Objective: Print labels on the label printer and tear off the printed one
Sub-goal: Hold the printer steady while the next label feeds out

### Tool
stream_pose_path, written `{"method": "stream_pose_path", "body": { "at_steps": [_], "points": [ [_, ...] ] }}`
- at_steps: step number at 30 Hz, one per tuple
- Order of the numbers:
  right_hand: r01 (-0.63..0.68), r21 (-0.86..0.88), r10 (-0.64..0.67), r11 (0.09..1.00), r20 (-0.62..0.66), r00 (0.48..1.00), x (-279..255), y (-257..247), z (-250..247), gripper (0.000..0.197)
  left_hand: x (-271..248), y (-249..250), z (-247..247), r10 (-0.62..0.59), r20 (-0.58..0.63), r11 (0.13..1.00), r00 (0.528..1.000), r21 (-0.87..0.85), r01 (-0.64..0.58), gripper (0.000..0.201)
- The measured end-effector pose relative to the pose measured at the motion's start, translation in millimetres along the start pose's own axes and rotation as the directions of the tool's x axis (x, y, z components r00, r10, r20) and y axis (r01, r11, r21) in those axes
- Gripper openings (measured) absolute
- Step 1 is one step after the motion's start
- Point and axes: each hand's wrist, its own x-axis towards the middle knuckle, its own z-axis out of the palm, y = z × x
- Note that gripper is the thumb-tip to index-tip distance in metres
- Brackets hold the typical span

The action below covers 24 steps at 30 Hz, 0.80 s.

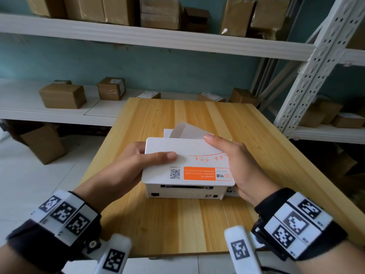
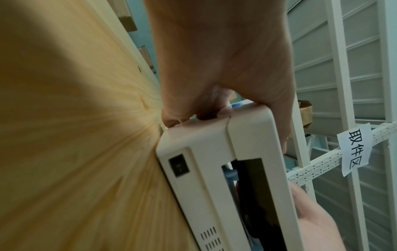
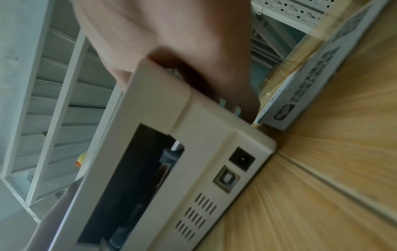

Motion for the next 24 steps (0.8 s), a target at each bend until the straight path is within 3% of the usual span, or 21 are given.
{"method": "stream_pose_path", "body": {
  "at_steps": [9, 19, 24],
  "points": [
    [-0.006, 0.018, 0.006, 1.000, 0.020, 1.000, 1.5, 2.0, -1.1, 0.038, 3.2, 0.5, -3.9, 0.002, -0.008, 0.996, 1.000, 0.089, -0.001, 0.034],
    [-0.031, -0.012, 0.032, 0.999, 0.078, 0.996, 1.6, -3.6, -2.4, 0.029, 2.0, 0.3, -2.0, 0.017, 0.016, 0.997, 1.000, 0.070, -0.018, 0.033],
    [-0.012, -0.019, 0.014, 1.000, 0.089, 0.996, 2.8, -0.1, -3.5, 0.037, 0.6, 1.5, -1.1, 0.027, 0.038, 0.996, 0.999, 0.084, -0.030, 0.031]
  ]
}}
